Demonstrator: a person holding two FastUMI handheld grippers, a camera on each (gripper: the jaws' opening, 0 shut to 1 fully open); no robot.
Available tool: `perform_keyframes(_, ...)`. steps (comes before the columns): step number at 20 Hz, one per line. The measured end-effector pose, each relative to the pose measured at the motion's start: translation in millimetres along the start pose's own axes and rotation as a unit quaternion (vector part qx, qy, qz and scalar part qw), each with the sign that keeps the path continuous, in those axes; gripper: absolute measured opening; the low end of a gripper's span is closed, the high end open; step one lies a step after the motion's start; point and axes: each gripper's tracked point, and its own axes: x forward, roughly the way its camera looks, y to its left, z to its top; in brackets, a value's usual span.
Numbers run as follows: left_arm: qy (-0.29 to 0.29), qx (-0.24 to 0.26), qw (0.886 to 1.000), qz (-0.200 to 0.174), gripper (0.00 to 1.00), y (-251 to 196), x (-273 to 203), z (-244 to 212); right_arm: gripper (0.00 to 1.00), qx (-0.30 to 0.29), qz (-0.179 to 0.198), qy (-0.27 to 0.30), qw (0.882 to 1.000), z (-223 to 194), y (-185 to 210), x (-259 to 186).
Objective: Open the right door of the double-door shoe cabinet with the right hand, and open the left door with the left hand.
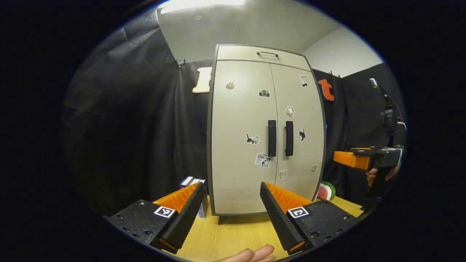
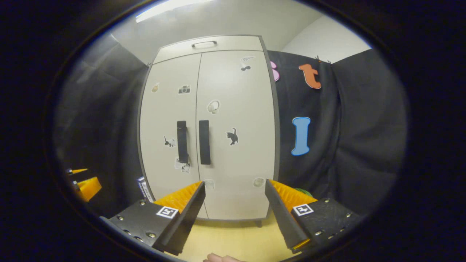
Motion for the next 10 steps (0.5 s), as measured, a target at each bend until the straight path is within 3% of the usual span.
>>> perform_keyframes(4,0.007,0.011,1.000,-0.018,0.96,-2.5,5.3,-14.8,0.94,0.019,0.012,0.003,1.000,10.7,18.3,65.2)
perform_keyframes(7,0.008,0.004,1.000,-0.027,0.96,-1.0,8.0,-22.0,0.98,0.012,0.036,-0.003,0.999,22.8,33.7,98.6)
perform_keyframes(10,0.010,-0.009,1.000,-0.027,0.96,5.1,10.4,-30.3,0.94,0.014,0.056,-0.008,0.998,29.0,51.1,118.9)
